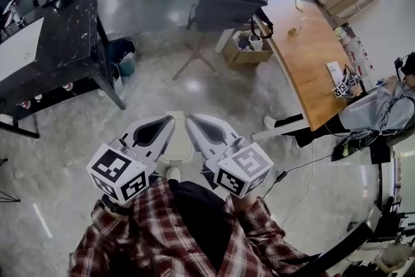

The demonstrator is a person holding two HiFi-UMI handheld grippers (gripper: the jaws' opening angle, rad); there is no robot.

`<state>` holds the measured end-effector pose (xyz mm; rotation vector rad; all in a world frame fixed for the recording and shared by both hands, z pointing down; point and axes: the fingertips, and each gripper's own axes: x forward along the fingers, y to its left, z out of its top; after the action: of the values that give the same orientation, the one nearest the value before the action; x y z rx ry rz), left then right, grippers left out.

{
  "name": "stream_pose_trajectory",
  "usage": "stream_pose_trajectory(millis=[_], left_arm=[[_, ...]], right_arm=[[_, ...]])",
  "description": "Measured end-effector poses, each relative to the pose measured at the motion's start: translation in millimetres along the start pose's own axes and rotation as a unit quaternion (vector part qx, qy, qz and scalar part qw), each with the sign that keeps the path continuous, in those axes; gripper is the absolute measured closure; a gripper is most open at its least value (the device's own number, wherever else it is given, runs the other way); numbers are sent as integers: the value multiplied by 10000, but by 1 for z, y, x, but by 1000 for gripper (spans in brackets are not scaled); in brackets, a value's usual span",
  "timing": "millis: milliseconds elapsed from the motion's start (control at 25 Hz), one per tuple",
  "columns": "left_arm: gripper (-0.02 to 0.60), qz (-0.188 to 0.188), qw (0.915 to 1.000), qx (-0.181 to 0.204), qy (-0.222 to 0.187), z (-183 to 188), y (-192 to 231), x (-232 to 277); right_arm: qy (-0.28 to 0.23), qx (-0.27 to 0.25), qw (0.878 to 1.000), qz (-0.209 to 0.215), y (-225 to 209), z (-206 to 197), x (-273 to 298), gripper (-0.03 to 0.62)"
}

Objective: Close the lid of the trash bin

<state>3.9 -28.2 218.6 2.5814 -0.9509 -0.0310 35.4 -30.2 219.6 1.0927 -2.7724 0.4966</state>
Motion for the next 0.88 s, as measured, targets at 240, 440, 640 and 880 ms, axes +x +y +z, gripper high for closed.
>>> stream_pose_trajectory(millis=[240,440,640,880], left_arm=[[569,67,10000,-33,18,-1,2,0],[569,102,9999,-4,28,0,3,2],[569,141,9999,-1,33,-2,6,2],[569,167,9998,-18,42,-2,10,4]], right_arm=[[4,-2,10000,12,-6,2,-1,580],[35,-2,10000,61,-7,2,1,580],[27,11,9999,106,-5,0,2,580],[21,33,9998,187,-6,0,6,580]])
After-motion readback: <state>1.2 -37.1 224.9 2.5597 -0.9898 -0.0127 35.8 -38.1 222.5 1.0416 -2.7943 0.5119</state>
